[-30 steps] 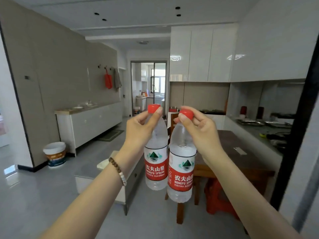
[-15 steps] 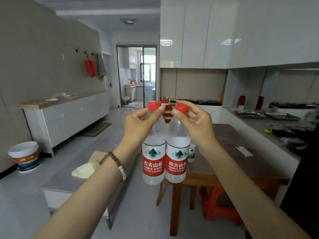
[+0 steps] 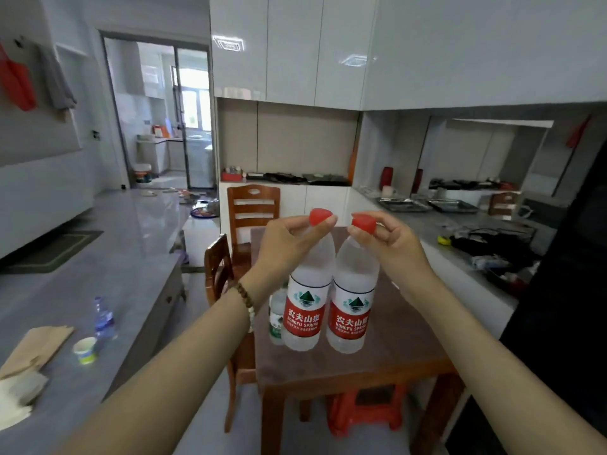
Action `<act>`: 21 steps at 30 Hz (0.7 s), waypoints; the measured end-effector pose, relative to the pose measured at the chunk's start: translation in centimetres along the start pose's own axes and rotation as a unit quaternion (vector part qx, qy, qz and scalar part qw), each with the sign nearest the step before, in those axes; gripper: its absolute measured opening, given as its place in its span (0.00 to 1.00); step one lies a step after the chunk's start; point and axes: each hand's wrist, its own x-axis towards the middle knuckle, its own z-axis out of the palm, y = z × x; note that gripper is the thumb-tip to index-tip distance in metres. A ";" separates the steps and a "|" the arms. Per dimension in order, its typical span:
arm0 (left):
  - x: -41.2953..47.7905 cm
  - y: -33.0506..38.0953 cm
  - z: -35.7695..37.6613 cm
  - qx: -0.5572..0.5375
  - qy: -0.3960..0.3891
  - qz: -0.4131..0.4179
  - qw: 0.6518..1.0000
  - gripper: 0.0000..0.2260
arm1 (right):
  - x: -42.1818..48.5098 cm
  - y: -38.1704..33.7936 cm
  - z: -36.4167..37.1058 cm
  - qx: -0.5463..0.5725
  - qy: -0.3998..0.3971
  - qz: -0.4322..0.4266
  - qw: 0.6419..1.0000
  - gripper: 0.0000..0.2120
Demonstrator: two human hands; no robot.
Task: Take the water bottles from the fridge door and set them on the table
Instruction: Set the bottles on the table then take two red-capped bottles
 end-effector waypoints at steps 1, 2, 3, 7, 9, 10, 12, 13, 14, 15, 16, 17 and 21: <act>1.9 -0.9 0.7 0.003 -0.022 -0.012 1.000 0.22 | 1.5 0.9 -0.7 -0.006 0.006 0.004 1.000 0.16; 3.7 -1.9 1.4 0.003 -0.041 -0.024 0.999 0.21 | 2.9 1.9 -1.4 -0.010 0.013 0.008 1.000 0.15; 5.4 -2.9 2.3 0.002 -0.057 -0.036 0.998 0.18 | 4.3 3.0 -2.1 -0.015 0.019 0.015 1.000 0.15; 11.5 -7.4 5.9 0.007 -0.087 -0.057 0.995 0.08 | 9.7 7.7 -5.2 -0.030 0.019 0.039 0.999 0.16; 14.3 -9.5 7.4 0.020 -0.085 -0.056 0.995 0.08 | 12.6 10.3 -6.5 -0.032 0.010 0.048 0.998 0.16; 15.7 -10.6 8.2 0.028 -0.083 -0.061 0.994 0.09 | 14.0 11.7 -7.2 -0.031 0.000 0.053 0.998 0.16; 17.8 -12.8 9.5 0.060 -0.085 -0.075 0.992 0.12 | 16.4 14.6 -8.4 -0.032 -0.026 0.067 0.997 0.16; 18.8 -13.9 10.2 0.085 -0.092 -0.079 0.989 0.13 | 17.5 16.1 -9.1 -0.031 -0.039 0.071 0.996 0.16; 19.8 -15.1 10.7 0.110 -0.098 -0.083 0.986 0.14 | 18.6 17.5 -9.7 -0.029 -0.055 0.075 0.995 0.15; 20.6 -16.1 11.2 0.132 -0.100 -0.090 0.982 0.13 | 19.6 18.9 -10.1 -0.026 -0.073 0.081 0.994 0.15; 21.2 -17.1 11.5 0.147 -0.097 -0.097 0.979 0.13 | 20.6 20.2 -10.5 -0.024 -0.089 0.087 0.992 0.15; 21.9 -18.0 11.8 0.154 -0.093 -0.102 0.978 0.11 | 21.6 21.4 -10.8 -0.020 -0.101 0.093 0.990 0.15; 23.9 -21.6 12.1 0.181 -0.095 -0.108 0.973 0.10 | 25.1 26.6 -10.9 0.010 -0.134 0.121 0.983 0.15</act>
